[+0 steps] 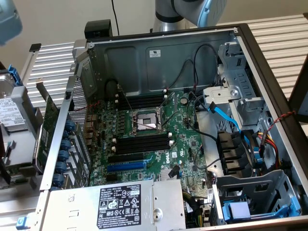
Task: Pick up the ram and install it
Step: 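Pick up the ram and move it above insertion slot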
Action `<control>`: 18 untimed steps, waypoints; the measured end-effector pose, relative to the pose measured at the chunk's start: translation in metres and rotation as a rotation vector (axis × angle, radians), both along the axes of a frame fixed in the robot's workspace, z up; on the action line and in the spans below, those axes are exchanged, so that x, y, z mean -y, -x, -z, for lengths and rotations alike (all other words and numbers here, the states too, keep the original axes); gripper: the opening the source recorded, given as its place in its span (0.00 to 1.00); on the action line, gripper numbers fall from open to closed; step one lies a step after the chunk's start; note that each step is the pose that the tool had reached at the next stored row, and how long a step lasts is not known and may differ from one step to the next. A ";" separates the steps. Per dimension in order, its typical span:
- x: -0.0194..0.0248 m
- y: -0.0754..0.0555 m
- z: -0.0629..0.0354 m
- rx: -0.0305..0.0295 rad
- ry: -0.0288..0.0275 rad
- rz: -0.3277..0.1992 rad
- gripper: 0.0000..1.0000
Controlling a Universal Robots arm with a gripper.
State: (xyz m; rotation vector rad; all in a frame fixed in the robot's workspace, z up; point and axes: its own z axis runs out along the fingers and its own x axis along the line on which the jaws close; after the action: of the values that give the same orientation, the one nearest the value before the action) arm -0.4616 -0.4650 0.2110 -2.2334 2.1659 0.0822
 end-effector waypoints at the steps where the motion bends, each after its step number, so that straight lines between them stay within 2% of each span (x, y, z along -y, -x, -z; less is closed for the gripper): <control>1: 0.0004 0.000 -0.0030 -0.0003 -0.0010 0.000 0.12; 6: 0.0026 0.000 -0.0211 -0.0015 -0.0037 0.002 0.12; 18: 0.0048 -0.003 -0.0756 -0.0019 -0.0038 0.002 0.12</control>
State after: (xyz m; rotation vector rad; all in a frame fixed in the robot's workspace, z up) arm -0.4584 -0.4698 0.2866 -2.2296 2.1675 0.0883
